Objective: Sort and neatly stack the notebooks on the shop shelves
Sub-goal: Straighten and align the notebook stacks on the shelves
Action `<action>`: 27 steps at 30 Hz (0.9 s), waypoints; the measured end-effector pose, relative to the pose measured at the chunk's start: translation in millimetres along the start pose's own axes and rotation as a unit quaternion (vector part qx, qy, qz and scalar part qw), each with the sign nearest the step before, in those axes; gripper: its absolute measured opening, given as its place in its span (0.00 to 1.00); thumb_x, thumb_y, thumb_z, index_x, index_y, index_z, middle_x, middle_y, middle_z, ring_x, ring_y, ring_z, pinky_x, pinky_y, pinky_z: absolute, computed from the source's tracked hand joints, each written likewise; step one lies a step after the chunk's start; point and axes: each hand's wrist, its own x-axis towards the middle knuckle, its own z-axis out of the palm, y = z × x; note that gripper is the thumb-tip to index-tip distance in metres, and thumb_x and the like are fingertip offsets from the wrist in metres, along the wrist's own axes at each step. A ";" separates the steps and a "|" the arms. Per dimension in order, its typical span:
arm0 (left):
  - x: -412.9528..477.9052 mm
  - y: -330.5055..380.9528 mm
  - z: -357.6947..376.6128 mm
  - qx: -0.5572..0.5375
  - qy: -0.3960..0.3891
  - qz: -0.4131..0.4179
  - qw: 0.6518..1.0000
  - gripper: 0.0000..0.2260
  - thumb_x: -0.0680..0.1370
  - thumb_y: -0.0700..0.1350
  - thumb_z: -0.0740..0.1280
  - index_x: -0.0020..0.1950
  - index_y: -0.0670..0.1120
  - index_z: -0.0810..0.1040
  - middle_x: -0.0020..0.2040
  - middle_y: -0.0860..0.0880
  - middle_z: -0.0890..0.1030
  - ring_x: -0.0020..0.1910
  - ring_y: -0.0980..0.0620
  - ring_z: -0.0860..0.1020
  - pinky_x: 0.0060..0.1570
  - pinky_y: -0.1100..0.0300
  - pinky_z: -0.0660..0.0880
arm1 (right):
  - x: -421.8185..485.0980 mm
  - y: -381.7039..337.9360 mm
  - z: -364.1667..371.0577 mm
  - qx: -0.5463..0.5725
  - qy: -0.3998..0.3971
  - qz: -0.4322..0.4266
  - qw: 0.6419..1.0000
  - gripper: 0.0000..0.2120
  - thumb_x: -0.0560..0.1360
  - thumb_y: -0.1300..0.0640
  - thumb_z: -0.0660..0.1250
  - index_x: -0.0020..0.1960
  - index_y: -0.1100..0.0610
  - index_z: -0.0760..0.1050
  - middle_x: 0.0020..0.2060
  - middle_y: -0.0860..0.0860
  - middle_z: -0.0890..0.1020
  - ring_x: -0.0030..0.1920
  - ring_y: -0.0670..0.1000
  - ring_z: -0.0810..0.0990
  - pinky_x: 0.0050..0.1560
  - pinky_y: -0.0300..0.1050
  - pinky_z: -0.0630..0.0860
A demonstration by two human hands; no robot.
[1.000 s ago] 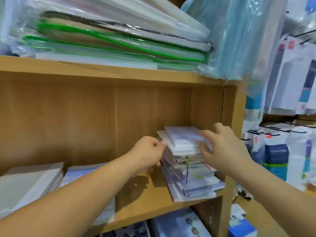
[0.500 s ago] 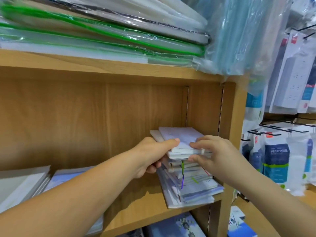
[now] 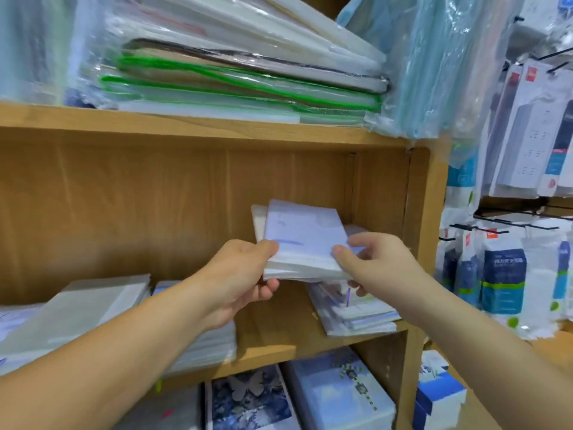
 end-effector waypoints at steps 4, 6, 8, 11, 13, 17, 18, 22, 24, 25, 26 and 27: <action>-46.8 -2.8 -71.4 0.155 0.073 0.055 0.984 0.18 0.84 0.55 0.61 0.44 0.42 0.75 0.31 0.44 0.72 0.27 0.50 0.69 0.24 0.62 0.65 | -13.8 -44.8 57.4 -0.018 -0.049 -0.063 0.997 0.17 0.80 0.43 0.66 0.53 0.58 0.75 0.33 0.54 0.76 0.29 0.53 0.76 0.31 0.54 0.72; -68.1 3.5 -113.8 0.211 0.119 0.073 0.967 0.18 0.83 0.57 0.61 0.41 0.46 0.70 0.29 0.46 0.69 0.28 0.49 0.66 0.26 0.62 0.61 | -19.0 -71.0 91.7 0.026 -0.073 -0.066 0.995 0.24 0.80 0.42 0.66 0.71 0.53 0.72 0.41 0.50 0.80 0.27 0.47 0.78 0.24 0.45 0.72; -88.6 7.4 -157.8 0.250 0.161 0.078 0.951 0.20 0.83 0.58 0.62 0.36 0.48 0.67 0.28 0.48 0.67 0.30 0.48 0.66 0.28 0.60 0.62 | -25.1 -96.6 128.8 0.049 -0.082 -0.088 0.992 0.28 0.79 0.42 0.67 0.75 0.54 0.70 0.41 0.46 0.79 0.29 0.44 0.78 0.27 0.41 0.76; -118.7 0.9 -211.8 0.274 0.209 0.068 0.936 0.23 0.83 0.59 0.63 0.33 0.48 0.66 0.30 0.45 0.67 0.33 0.46 0.66 0.34 0.57 0.63 | -37.6 -125.7 182.4 0.074 -0.115 -0.103 0.985 0.30 0.78 0.41 0.68 0.75 0.54 0.70 0.43 0.44 0.75 0.42 0.50 0.81 0.49 0.54 0.83; -133.6 -7.8 -237.0 0.266 0.233 0.055 0.934 0.23 0.83 0.58 0.63 0.33 0.47 0.65 0.32 0.44 0.65 0.34 0.45 0.63 0.38 0.54 0.61 | -42.9 -138.0 215.6 0.078 -0.135 -0.102 0.983 0.31 0.79 0.41 0.67 0.76 0.54 0.69 0.46 0.43 0.73 0.48 0.51 0.78 0.57 0.57 0.81; -141.8 -25.6 -275.8 0.272 0.270 0.019 0.924 0.24 0.84 0.57 0.62 0.31 0.48 0.64 0.28 0.46 0.64 0.30 0.48 0.62 0.38 0.56 0.62 | -44.3 -154.5 266.1 0.071 -0.136 -0.096 0.983 0.28 0.79 0.41 0.68 0.73 0.54 0.73 0.49 0.46 0.75 0.47 0.51 0.76 0.48 0.47 0.76; -140.1 -28.5 -282.8 0.276 0.272 0.013 0.922 0.23 0.84 0.57 0.61 0.32 0.47 0.64 0.29 0.45 0.64 0.31 0.48 0.63 0.39 0.56 0.63 | -42.4 -156.0 274.7 0.068 -0.134 -0.096 0.984 0.27 0.79 0.41 0.68 0.72 0.55 0.74 0.48 0.46 0.76 0.46 0.51 0.76 0.47 0.45 0.73; -128.0 -33.2 -299.2 0.293 0.266 0.012 0.918 0.24 0.84 0.56 0.61 0.31 0.48 0.63 0.32 0.44 0.63 0.31 0.47 0.61 0.40 0.55 0.62 | -30.2 -159.8 293.5 0.030 -0.126 -0.095 0.987 0.25 0.79 0.41 0.67 0.69 0.55 0.76 0.48 0.48 0.77 0.48 0.50 0.74 0.49 0.43 0.68; -118.9 -36.6 -301.6 0.307 0.257 0.016 0.916 0.25 0.84 0.57 0.61 0.29 0.49 0.62 0.30 0.45 0.62 0.29 0.48 0.61 0.37 0.57 0.61 | -25.9 -159.0 294.8 -0.008 -0.107 -0.102 0.989 0.24 0.79 0.41 0.66 0.69 0.55 0.76 0.47 0.48 0.78 0.47 0.52 0.75 0.48 0.42 0.67; -114.6 -40.4 -302.4 0.316 0.251 0.020 0.915 0.26 0.84 0.57 0.61 0.29 0.49 0.62 0.29 0.46 0.62 0.27 0.48 0.61 0.34 0.59 0.60 | -25.5 -157.4 294.5 -0.029 -0.103 -0.110 0.988 0.23 0.80 0.41 0.65 0.68 0.55 0.76 0.48 0.49 0.79 0.49 0.53 0.77 0.48 0.42 0.67; -110.5 -45.6 -303.1 0.331 0.244 0.021 0.911 0.26 0.83 0.57 0.62 0.29 0.48 0.62 0.27 0.47 0.61 0.25 0.50 0.60 0.30 0.60 0.59 | -25.4 -154.9 294.7 -0.051 -0.107 -0.118 0.986 0.23 0.80 0.41 0.65 0.68 0.55 0.76 0.50 0.51 0.81 0.50 0.54 0.79 0.47 0.43 0.69; -107.0 -51.3 -304.6 0.356 0.240 0.024 0.903 0.25 0.83 0.57 0.64 0.30 0.47 0.64 0.27 0.49 0.61 0.24 0.52 0.60 0.28 0.60 0.58 | -26.4 -152.2 294.4 -0.075 -0.118 -0.125 0.982 0.23 0.81 0.41 0.64 0.66 0.56 0.77 0.50 0.51 0.82 0.50 0.54 0.80 0.46 0.44 0.70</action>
